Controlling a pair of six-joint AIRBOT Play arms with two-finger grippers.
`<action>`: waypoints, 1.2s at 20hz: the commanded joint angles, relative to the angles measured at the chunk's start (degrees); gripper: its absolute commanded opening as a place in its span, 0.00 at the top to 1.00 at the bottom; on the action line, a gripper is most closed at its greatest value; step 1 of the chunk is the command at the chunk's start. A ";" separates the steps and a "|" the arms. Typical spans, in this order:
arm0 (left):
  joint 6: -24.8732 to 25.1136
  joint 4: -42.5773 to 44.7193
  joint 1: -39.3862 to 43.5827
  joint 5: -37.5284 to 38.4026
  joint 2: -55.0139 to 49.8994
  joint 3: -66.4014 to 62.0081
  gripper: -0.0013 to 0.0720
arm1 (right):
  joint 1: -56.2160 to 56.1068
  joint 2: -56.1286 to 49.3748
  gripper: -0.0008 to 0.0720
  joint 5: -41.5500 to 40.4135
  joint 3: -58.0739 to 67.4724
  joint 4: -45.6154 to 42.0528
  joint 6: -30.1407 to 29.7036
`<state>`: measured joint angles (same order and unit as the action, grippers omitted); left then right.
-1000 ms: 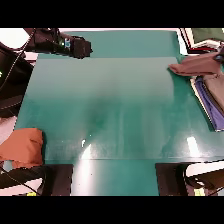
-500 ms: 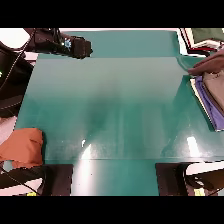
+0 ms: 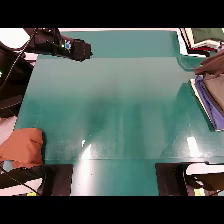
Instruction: Fold the shirts.
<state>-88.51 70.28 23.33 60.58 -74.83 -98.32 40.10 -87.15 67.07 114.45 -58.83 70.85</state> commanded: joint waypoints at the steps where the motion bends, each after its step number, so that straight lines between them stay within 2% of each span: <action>1: 0.50 0.04 0.02 0.13 -0.04 0.02 0.94 | 3.43 1.38 0.96 7.43 -0.17 -6.84 -0.90; 5: 0.50 0.04 0.02 0.13 -0.04 0.02 0.94 | 7.52 1.38 0.96 14.71 -0.22 -14.86 -0.90; 8: 0.50 0.04 0.02 0.13 -0.04 0.02 0.94 | 10.84 1.38 0.94 18.67 -0.22 -14.84 -0.85; 9: 0.52 0.04 0.02 0.13 -0.04 0.02 0.94 | 12.02 1.38 0.74 19.71 -0.22 -14.80 -0.59; 11: 0.52 0.04 0.02 0.11 -0.04 0.02 0.94 | 13.88 1.38 0.26 20.02 -0.22 -14.14 2.01; 12: 0.55 0.04 0.02 0.09 -0.07 0.02 0.94 | 14.80 1.40 0.18 20.57 -0.22 -14.10 3.50; 14: 0.59 0.04 0.02 0.09 -0.07 0.02 0.94 | 15.47 1.44 0.18 21.73 -0.22 -11.34 4.20; 18: 1.09 0.02 0.02 0.04 -0.04 0.02 0.94 | 12.04 2.36 0.18 21.86 -0.17 3.21 4.20; 24: 1.05 0.02 0.02 0.02 -0.02 0.00 0.94 | -11.39 5.49 0.21 21.73 -0.17 5.75 4.63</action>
<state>-87.48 70.28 23.33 60.55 -74.87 -98.32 39.16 -82.83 88.60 114.26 -55.27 74.96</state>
